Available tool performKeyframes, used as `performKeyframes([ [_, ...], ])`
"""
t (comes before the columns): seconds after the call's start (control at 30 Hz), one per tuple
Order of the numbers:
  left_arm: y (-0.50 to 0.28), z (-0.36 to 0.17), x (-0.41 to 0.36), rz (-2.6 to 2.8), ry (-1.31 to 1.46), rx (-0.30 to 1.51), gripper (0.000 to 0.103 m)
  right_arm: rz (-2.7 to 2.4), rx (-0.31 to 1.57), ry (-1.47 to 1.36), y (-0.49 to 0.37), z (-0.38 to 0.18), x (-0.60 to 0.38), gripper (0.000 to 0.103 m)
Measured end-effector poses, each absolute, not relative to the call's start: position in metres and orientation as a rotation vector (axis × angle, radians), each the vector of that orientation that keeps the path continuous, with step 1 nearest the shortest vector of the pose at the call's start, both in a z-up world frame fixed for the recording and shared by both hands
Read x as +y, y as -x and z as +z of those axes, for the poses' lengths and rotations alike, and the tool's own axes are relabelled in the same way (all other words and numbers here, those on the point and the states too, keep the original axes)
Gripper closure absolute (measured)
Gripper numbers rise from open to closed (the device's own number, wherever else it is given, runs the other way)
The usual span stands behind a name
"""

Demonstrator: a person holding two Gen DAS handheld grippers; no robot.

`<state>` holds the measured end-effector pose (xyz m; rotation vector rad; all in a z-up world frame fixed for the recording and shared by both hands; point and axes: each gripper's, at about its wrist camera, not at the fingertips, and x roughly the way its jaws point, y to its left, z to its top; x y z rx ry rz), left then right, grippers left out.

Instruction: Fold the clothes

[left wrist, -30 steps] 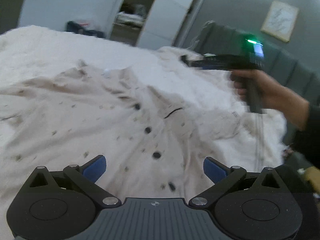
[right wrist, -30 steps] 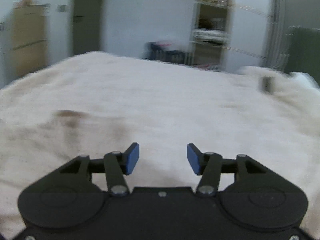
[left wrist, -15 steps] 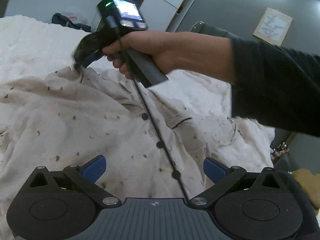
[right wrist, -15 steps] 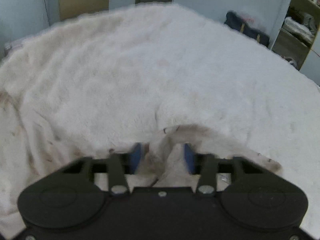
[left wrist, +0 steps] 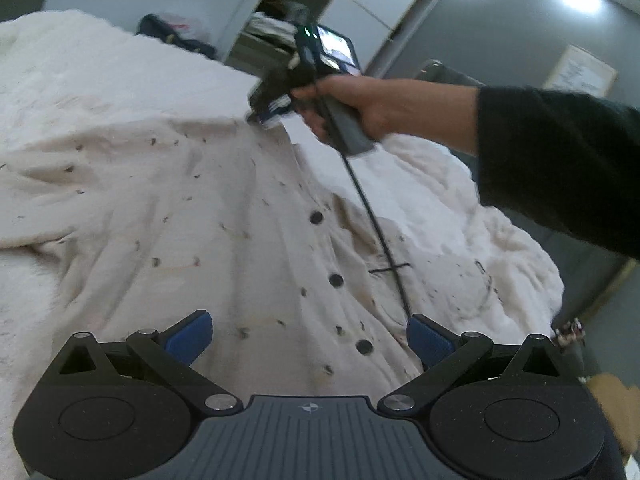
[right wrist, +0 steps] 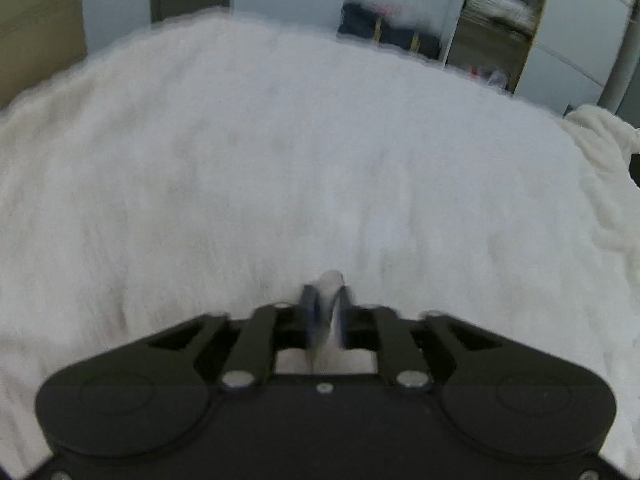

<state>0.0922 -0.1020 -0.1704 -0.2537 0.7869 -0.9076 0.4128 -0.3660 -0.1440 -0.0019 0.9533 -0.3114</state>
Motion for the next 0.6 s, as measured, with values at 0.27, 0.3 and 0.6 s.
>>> performKeyframes([
  [0.27,-0.094,-0.17,-0.095,-0.886,0.276,0.795,0.001,-0.455,0.932,-0.009,-0.381,-0.121,-0.4,0.056],
  [0.3,-0.095,-0.17,-0.096,-0.884,0.275,0.796,0.001,-0.456,0.959,-0.016,-0.377,-0.125,-0.404,0.055],
  [0.6,-0.098,-0.171,-0.095,-0.883,0.269,0.813,0.001,-0.34,1.229,-0.18,-0.362,-0.171,-0.424,0.101],
])
